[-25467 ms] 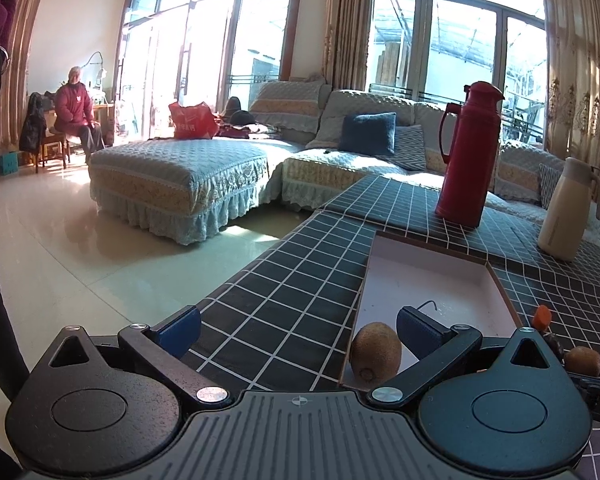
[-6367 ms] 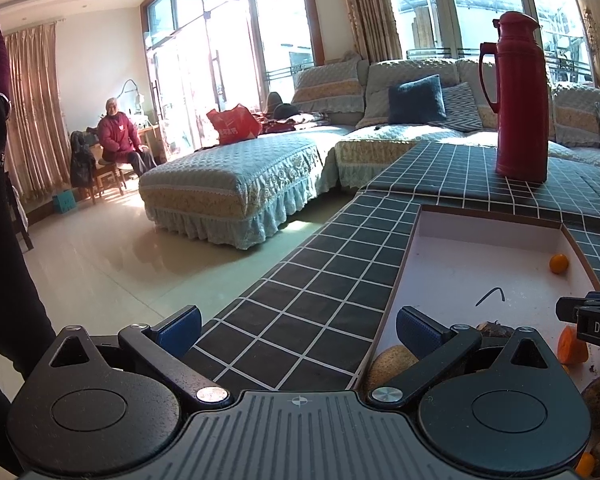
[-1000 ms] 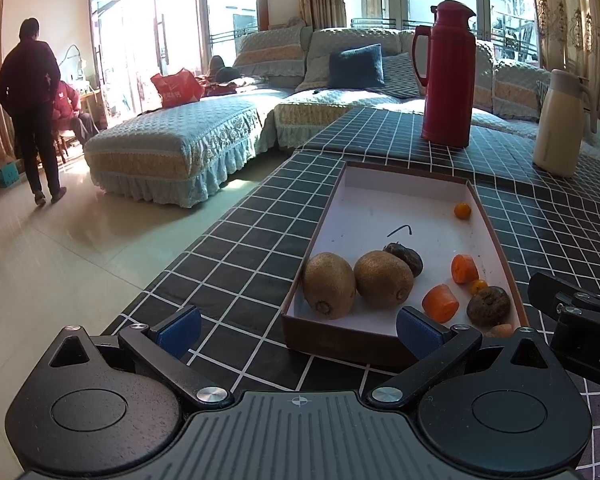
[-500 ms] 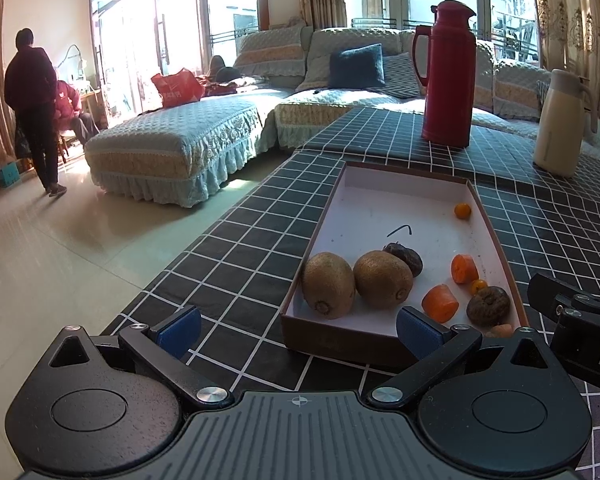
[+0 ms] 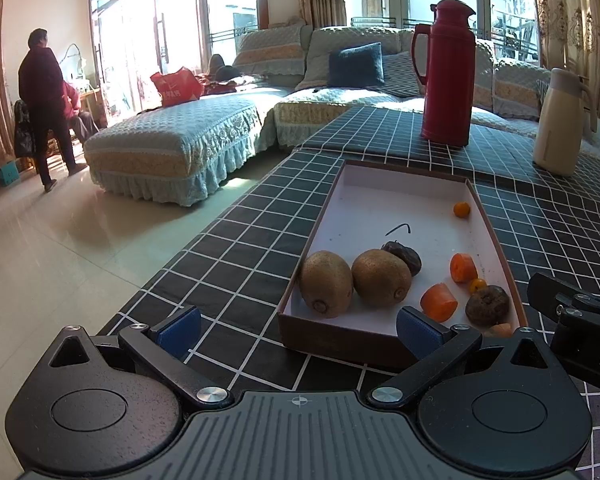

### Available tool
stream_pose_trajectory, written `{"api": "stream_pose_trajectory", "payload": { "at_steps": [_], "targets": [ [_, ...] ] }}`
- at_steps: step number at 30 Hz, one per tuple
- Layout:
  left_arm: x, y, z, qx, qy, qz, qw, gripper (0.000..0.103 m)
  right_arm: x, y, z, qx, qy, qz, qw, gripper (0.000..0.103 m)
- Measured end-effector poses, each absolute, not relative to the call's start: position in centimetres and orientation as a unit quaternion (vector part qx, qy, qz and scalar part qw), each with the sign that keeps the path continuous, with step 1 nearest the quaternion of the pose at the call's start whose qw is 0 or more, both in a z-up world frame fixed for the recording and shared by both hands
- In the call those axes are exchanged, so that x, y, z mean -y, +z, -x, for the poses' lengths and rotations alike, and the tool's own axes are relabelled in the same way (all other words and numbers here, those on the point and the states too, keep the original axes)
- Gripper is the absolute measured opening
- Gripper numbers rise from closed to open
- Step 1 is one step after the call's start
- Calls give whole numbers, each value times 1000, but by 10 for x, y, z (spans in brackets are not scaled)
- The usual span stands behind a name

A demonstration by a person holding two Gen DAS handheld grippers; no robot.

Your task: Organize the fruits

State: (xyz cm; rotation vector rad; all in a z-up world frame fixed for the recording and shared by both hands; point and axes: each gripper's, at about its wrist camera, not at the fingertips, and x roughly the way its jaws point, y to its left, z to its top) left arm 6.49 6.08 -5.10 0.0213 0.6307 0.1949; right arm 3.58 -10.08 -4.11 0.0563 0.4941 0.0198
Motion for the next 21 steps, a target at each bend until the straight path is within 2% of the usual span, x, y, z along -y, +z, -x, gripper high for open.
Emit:
{"api": "stream_pose_trajectory", "payload": {
  "at_steps": [21],
  "targets": [
    [-65, -54, -68, -319, 81, 3, 944, 103, 102, -42, -34, -241, 10, -30, 970, 103]
  ]
}}
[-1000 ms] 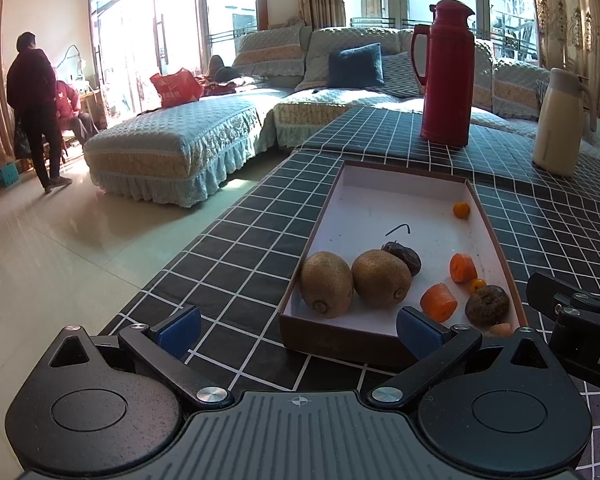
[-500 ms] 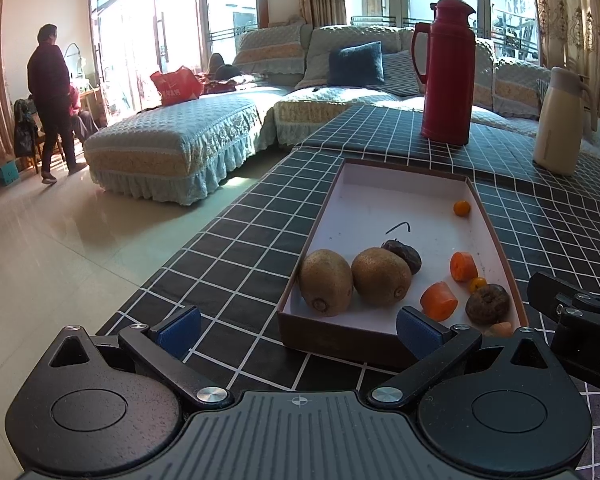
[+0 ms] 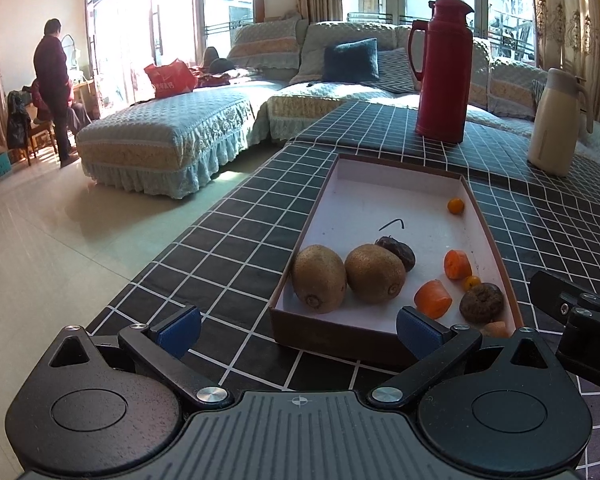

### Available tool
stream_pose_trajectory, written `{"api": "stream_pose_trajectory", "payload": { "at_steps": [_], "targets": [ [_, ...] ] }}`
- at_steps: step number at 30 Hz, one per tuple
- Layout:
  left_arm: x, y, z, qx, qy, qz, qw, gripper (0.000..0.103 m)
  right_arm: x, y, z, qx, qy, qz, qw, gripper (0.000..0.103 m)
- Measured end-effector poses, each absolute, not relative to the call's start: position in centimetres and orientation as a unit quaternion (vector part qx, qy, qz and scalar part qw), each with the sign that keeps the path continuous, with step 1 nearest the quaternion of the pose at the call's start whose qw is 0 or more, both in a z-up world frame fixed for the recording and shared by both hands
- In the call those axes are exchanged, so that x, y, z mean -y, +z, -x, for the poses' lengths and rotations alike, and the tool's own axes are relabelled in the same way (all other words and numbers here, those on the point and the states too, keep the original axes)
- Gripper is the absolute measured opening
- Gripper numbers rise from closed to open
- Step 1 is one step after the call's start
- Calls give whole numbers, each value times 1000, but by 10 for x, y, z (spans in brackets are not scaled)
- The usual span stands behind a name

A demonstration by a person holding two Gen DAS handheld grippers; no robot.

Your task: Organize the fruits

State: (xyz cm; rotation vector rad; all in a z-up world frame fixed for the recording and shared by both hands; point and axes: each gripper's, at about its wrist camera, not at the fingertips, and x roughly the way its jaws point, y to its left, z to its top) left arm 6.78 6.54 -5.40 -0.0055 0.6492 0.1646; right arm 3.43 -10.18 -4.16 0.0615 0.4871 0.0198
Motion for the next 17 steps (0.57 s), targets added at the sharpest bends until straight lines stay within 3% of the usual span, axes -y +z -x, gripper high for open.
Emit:
{"api": "stream_pose_trajectory", "payload": {
  "at_steps": [17],
  "targets": [
    [-59, -51, -61, -273, 79, -12, 959, 103, 104, -40, -33, -234, 9, -35, 972, 103]
  ]
}}
